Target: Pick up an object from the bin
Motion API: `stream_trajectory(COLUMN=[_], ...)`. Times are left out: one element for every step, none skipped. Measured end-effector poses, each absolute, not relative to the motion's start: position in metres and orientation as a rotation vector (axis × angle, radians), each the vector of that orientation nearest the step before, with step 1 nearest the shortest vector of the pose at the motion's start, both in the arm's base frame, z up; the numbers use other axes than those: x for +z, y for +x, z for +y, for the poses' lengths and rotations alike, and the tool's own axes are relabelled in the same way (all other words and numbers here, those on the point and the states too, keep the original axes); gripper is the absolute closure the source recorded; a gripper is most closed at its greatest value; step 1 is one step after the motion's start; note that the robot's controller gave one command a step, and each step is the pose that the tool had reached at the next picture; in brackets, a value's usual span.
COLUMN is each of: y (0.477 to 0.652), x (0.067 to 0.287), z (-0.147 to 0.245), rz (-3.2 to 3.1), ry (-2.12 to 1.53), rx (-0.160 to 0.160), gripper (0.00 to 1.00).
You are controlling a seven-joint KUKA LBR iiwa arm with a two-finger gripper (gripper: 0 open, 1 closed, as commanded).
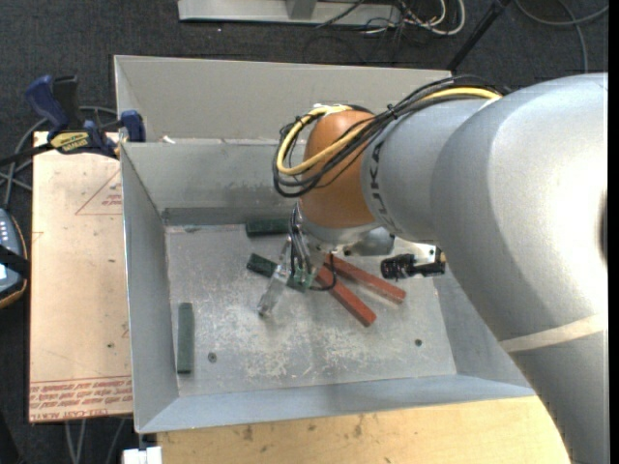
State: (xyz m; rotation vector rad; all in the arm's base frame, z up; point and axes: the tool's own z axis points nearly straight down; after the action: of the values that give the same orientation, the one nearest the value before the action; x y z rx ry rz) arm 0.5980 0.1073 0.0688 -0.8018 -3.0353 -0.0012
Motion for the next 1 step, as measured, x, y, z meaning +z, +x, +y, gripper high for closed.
stream_trajectory(y=[0.5983], x=[0.0689], z=[0.1074], rz=[-3.037], ry=[-0.801], rx=[-0.002], gripper=[0.0])
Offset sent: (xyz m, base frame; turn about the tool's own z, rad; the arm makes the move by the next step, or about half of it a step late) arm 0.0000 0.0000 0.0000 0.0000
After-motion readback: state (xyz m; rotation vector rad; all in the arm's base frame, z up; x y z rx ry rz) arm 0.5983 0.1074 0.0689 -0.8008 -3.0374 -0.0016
